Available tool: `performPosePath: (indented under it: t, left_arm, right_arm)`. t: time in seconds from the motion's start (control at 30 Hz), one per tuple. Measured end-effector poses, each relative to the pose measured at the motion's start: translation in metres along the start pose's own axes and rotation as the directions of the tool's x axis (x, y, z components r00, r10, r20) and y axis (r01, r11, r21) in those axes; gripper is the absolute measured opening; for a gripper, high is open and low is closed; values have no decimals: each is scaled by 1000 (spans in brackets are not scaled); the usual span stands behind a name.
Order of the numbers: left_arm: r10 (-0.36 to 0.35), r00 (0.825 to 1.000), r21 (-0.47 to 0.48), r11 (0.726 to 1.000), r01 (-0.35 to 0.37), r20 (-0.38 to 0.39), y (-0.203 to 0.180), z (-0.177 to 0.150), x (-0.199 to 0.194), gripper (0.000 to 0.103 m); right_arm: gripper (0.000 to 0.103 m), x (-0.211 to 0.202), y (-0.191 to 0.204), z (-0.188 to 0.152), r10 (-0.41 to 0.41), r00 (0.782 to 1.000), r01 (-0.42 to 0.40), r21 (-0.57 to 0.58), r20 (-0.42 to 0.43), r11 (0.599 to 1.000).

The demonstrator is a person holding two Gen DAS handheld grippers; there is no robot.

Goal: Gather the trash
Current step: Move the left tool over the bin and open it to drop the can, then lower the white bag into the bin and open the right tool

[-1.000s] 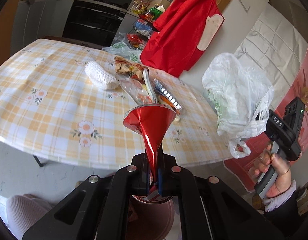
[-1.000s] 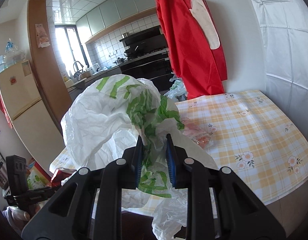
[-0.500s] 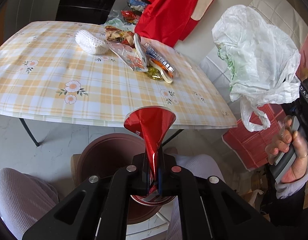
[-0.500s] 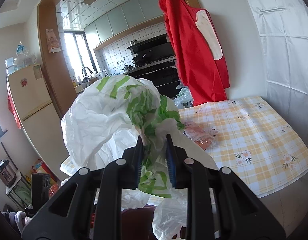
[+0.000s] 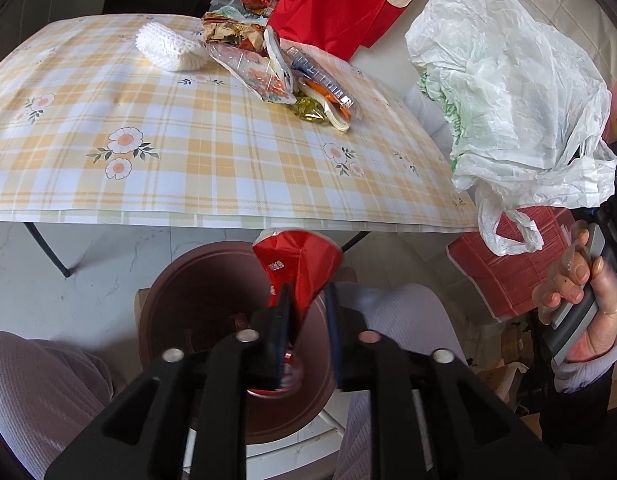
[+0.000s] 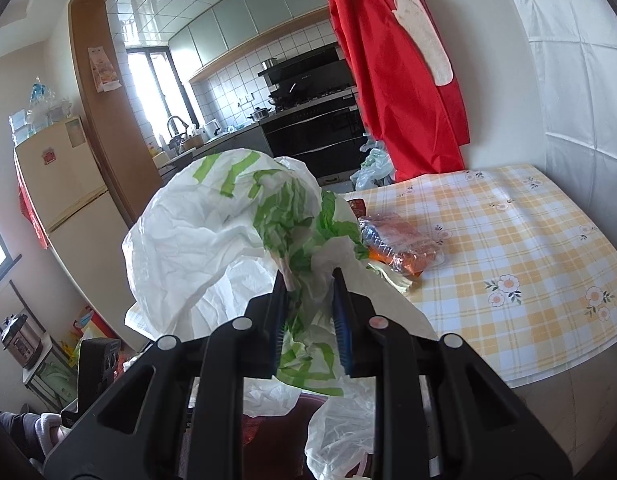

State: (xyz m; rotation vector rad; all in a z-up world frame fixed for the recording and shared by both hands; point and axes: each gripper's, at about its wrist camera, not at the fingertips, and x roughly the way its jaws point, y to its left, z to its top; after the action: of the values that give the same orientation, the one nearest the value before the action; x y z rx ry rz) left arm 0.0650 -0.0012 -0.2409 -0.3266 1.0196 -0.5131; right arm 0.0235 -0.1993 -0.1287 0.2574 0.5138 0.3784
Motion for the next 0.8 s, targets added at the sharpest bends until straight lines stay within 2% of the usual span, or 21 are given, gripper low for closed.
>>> performPosePath:
  t: [0.2,0.3,0.33,0.4,0.57,0.7,0.8]
  left_arm:
    - [40,998,-3,999,-39,50,4,5,-11,37]
    - [97,989,-12,995,-96,113,7,11,-29,47]
    - [112,984,-26,994,-109,141,10,14,-37,48]
    - [139,971,-51,990,-131,196,15,20,-55,49]
    - [235,913,-90,972,-217,335,20,25,-99,53]
    - [283,875,-123,959,-255,393,25,18,-120,55]
    - [319,854,-166,947,-274,412,34,12,-132,56]
  right_arm:
    - [24,6,8,-3,23,999,-23,-14,-31,1000]
    - [24,13,14,-7,66,995,-68,-26,-81,997]
    - [24,16,16,-10,76,992,-80,-32,-105,996]
    - [24,23,23,-21,83,984,-92,-48,-161,995]
    - [24,36,37,-45,115,952,-131,-40,-285,991]
    - [24,42,50,-57,110,926,-137,-52,-360,989]
    - [25,52,53,-69,111,892,-139,-33,-439,990]
